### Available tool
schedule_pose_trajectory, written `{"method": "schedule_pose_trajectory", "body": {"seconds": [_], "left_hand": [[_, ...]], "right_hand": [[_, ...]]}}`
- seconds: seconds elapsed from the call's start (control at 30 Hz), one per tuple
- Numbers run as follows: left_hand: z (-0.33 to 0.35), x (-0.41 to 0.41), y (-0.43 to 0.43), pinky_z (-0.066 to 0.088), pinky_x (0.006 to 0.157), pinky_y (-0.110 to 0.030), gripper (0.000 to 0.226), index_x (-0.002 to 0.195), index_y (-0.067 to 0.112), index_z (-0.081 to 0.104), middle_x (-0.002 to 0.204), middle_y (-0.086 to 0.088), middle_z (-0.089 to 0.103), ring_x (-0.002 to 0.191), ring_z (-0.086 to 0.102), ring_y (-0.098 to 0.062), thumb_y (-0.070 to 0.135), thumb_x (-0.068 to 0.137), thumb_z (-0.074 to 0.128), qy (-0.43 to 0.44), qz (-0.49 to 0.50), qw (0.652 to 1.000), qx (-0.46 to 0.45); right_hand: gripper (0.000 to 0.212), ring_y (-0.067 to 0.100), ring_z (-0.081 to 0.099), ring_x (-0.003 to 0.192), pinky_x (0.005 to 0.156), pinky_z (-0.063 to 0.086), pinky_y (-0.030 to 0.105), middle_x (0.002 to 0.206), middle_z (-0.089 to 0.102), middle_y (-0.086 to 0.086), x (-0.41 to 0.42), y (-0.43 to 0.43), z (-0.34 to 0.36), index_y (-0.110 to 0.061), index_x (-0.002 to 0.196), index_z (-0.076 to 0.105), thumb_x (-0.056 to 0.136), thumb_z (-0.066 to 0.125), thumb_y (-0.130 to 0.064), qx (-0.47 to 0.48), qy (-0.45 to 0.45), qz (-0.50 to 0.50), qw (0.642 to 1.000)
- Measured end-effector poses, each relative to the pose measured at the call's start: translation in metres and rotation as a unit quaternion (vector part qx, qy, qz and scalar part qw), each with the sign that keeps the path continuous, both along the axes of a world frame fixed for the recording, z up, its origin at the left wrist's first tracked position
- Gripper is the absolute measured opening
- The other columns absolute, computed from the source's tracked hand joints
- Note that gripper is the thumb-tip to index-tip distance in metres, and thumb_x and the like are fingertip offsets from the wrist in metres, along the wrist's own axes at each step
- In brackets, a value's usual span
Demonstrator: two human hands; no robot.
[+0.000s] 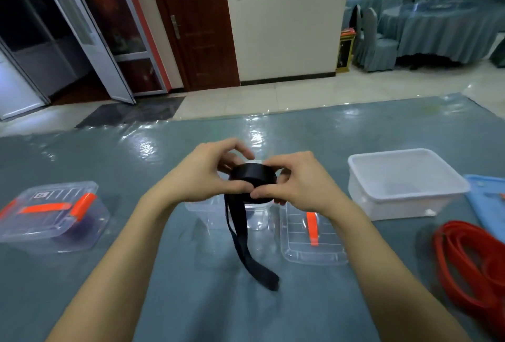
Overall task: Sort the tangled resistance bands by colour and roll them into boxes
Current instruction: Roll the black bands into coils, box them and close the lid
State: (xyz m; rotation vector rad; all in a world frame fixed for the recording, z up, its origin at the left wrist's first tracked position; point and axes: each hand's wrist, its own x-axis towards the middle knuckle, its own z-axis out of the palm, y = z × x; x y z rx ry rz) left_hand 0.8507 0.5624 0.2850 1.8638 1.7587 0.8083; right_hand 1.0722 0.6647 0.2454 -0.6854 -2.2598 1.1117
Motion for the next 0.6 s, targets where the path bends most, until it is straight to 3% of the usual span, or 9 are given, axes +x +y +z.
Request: {"method": "schedule_pose_trajectory", "body": {"seconds": [0.13,0.23,0.3,0.33,0.4,0.43,0.5,0.57,0.6], "left_hand": [[-0.042,0.012,-0.017,0.062,0.09,-0.027,0.043,0.114,0.02,0.082,0.108,-0.008,0.085,0.1,0.081,-0.018,0.012,0.075,0.098,-0.246,0.024,0.969,0.026],[-0.061,0.025,-0.022,0.064,0.087,-0.029,0.039,0.105,0.02,0.086,0.104,-0.01,0.085,0.096,0.083,-0.02,0.013,0.07,0.101,-0.266,0.057,0.961,0.042],[-0.059,0.027,-0.022,0.064,0.082,-0.028,0.033,0.098,0.019,0.086,0.094,-0.003,0.086,0.089,0.083,-0.017,0.019,0.069,0.102,-0.184,0.07,0.98,0.018],[-0.055,0.026,-0.021,0.065,0.08,-0.03,0.032,0.095,0.021,0.086,0.09,0.002,0.085,0.086,0.083,-0.014,0.021,0.069,0.104,-0.116,0.067,0.991,-0.001],[-0.046,0.028,-0.017,0.065,0.081,-0.037,0.032,0.094,0.028,0.085,0.083,0.01,0.083,0.082,0.08,-0.011,0.03,0.068,0.104,0.082,0.044,0.995,-0.043],[-0.04,0.032,-0.015,0.064,0.08,-0.039,0.033,0.095,0.031,0.083,0.082,0.012,0.081,0.082,0.078,-0.011,0.038,0.067,0.101,0.192,0.026,0.979,-0.062],[-0.031,0.043,-0.009,0.06,0.077,-0.039,0.036,0.095,0.033,0.08,0.082,0.01,0.079,0.082,0.072,-0.017,0.05,0.067,0.093,0.367,-0.006,0.927,-0.082],[-0.026,0.045,-0.005,0.059,0.075,-0.037,0.038,0.096,0.031,0.079,0.084,0.009,0.078,0.084,0.069,-0.02,0.052,0.067,0.088,0.434,-0.017,0.897,-0.084],[-0.022,0.041,-0.006,0.059,0.076,-0.037,0.037,0.097,0.031,0.079,0.084,0.01,0.079,0.085,0.071,-0.018,0.051,0.067,0.088,0.431,-0.015,0.898,-0.087]], "right_hand": [[0.029,0.021,0.071,0.056,0.058,0.06,0.03,0.076,0.079,-0.001,0.011,-0.012,-0.039,-0.026,0.104,0.084,0.08,0.095,-0.013,-0.187,0.182,-0.004,0.965],[0.031,0.034,0.075,0.069,0.066,0.064,0.038,0.098,0.08,0.01,0.018,-0.013,-0.061,-0.013,0.107,0.079,0.08,0.093,-0.013,-0.271,0.215,0.007,0.938],[0.046,0.03,0.078,0.076,0.07,0.065,0.041,0.11,0.078,0.006,0.024,-0.013,-0.071,-0.013,0.116,0.074,0.078,0.097,-0.023,-0.262,0.141,0.029,0.954],[0.055,0.018,0.078,0.076,0.071,0.063,0.038,0.114,0.077,-0.002,0.027,-0.012,-0.074,-0.022,0.12,0.072,0.074,0.1,-0.036,-0.208,0.068,0.022,0.975],[0.072,-0.004,0.067,0.073,0.073,0.053,0.024,0.118,0.074,-0.017,0.028,-0.012,-0.077,-0.039,0.123,0.068,0.063,0.096,-0.065,-0.052,-0.071,-0.02,0.996],[0.074,-0.008,0.064,0.075,0.074,0.049,0.021,0.117,0.073,-0.021,0.026,-0.013,-0.076,-0.044,0.125,0.066,0.061,0.092,-0.072,0.009,-0.108,-0.033,0.994],[0.063,-0.004,0.063,0.082,0.074,0.048,0.024,0.108,0.075,-0.022,0.016,-0.021,-0.075,-0.043,0.122,0.07,0.068,0.09,-0.069,0.067,-0.132,-0.023,0.989],[0.038,0.001,0.063,0.075,0.063,0.045,0.023,0.083,0.071,-0.025,0.007,-0.03,-0.075,-0.037,0.105,0.075,0.077,0.09,-0.057,0.07,-0.113,-0.007,0.991],[0.028,0.001,0.062,0.069,0.057,0.04,0.018,0.073,0.068,-0.026,0.004,-0.032,-0.075,-0.036,0.097,0.075,0.08,0.091,-0.051,0.054,-0.086,-0.003,0.995]]}}
